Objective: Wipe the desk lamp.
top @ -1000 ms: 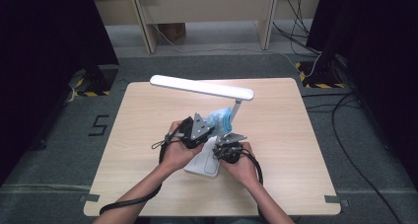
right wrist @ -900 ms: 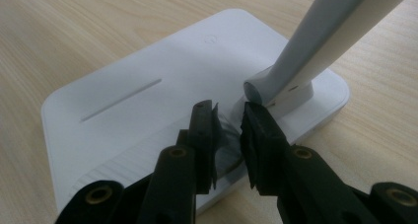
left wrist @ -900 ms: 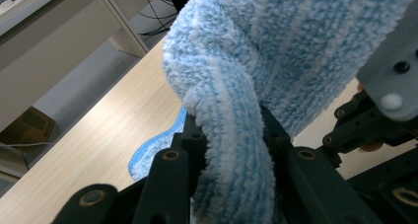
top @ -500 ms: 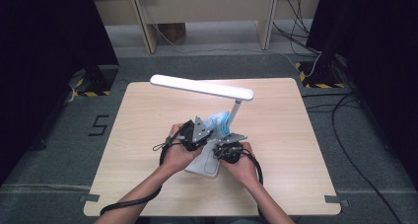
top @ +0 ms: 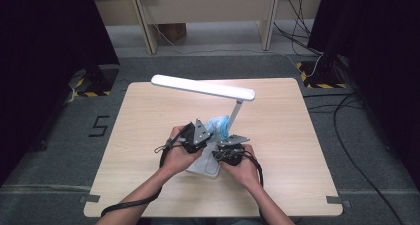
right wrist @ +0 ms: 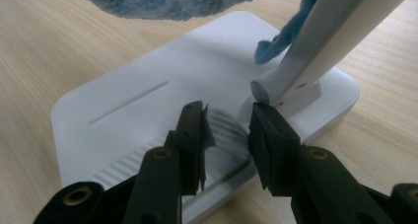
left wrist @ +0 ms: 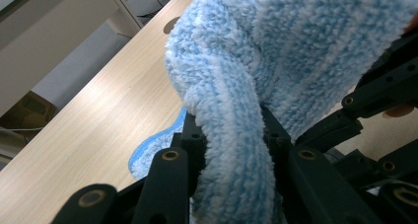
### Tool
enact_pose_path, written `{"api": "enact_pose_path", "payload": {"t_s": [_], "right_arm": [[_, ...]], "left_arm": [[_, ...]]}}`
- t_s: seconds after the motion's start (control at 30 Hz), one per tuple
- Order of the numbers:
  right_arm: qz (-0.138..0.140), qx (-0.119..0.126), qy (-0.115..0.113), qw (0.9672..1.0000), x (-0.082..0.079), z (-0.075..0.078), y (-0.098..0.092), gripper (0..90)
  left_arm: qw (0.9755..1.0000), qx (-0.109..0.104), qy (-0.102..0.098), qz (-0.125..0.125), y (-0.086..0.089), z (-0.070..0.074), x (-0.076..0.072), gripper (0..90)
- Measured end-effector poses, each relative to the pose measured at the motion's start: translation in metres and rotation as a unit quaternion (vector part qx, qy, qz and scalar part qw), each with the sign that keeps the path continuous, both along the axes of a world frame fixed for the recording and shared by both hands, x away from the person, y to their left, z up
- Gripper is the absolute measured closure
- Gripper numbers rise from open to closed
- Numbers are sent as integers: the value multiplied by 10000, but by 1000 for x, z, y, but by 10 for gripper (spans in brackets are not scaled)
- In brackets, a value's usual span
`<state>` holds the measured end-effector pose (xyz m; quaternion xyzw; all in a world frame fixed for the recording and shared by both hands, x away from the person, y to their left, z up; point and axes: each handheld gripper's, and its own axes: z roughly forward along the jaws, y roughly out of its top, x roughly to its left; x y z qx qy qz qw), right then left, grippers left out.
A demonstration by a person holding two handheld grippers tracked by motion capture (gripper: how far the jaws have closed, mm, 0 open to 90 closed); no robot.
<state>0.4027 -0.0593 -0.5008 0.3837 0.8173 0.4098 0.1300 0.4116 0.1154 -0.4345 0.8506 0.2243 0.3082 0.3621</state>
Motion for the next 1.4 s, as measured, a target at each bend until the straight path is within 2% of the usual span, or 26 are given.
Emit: {"api": "enact_pose_path", "payload": {"t_s": [0.33,0.5,0.87,1.0,1.03,1.2,1.4], "right_arm": [[-5,-125,-27,9999,-7,3,-4,625],[-53,-119,-73,9999,-10,6,-9,621],[-95,-148,-24,9998,-14,4,-15,614],[-129,-114,-29,9998,-15,5,-19,610],[-156,-112,-54,9998,-15,6,-21,607],[-307,53,-209,9993,-13,19,-35,591],[-415,342,-637,9965,-14,52,-52,535]], "left_arm": [[10000,51,41,44,1,-8,0,708],[9998,162,67,50,2,-12,1,708],[9993,343,133,80,5,-24,2,708],[9991,358,175,125,5,-29,3,708],[9988,430,184,108,6,-30,3,708],[9983,508,257,134,7,-38,4,708],[9976,602,296,150,8,-44,6,708]]}}
